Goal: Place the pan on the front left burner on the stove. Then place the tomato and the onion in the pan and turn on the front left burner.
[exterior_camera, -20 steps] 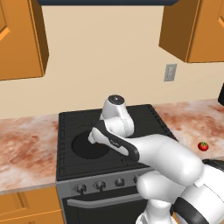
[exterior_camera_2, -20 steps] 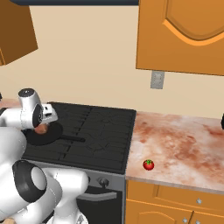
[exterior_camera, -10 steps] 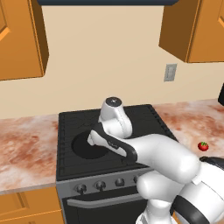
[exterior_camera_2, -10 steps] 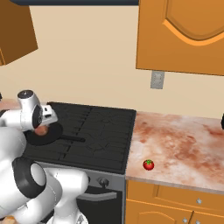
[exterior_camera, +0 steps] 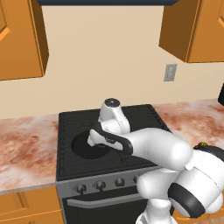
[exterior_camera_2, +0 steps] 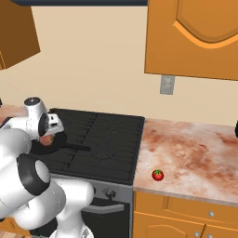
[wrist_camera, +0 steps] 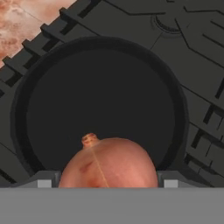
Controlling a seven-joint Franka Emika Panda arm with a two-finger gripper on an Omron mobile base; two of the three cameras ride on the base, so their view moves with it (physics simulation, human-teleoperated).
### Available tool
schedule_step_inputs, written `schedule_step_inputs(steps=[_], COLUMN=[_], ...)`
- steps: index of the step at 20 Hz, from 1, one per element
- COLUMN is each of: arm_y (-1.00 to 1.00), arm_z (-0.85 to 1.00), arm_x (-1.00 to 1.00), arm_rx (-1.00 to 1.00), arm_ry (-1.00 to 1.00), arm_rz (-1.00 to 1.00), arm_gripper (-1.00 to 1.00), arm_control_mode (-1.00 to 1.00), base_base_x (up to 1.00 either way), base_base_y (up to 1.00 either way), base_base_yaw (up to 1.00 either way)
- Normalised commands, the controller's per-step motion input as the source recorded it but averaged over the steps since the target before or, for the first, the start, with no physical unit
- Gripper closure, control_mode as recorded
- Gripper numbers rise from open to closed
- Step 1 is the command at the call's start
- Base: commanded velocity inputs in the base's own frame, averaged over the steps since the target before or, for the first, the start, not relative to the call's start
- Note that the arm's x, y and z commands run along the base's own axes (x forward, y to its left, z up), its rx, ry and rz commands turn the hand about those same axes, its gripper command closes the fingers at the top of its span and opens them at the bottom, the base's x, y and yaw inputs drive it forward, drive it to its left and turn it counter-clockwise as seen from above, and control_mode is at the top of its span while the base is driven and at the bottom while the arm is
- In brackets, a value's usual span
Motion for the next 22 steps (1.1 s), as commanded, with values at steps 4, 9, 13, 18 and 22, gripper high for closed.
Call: schedule_step_inputs(steps=[4, 9, 13, 18, 22], arm_y=[0.00, 0.03, 0.02, 0.00, 0.00], arm_z=[-0.21, -0.17, -0.01, 0.00, 0.03], arm_x=[0.14, 0.08, 0.03, 0.00, 0.00], arm_rx=[0.00, -0.02, -0.01, 0.00, 0.00], arm_ry=[0.04, 0.04, 0.03, 0.01, 0.00], arm_rz=[0.00, 0.00, 0.00, 0.00, 0.00], arm_gripper=[1.00, -1.00, -1.00, -1.00, -1.00], arm_control_mode=[-1.00, -1.00, -1.00, -1.00, -1.00], base_base_x=[0.00, 0.00, 0.00, 0.00, 0.00], base_base_y=[0.00, 0.00, 0.00, 0.00, 0.00], base_base_yaw=[0.00, 0.00, 0.00, 0.00, 0.00])
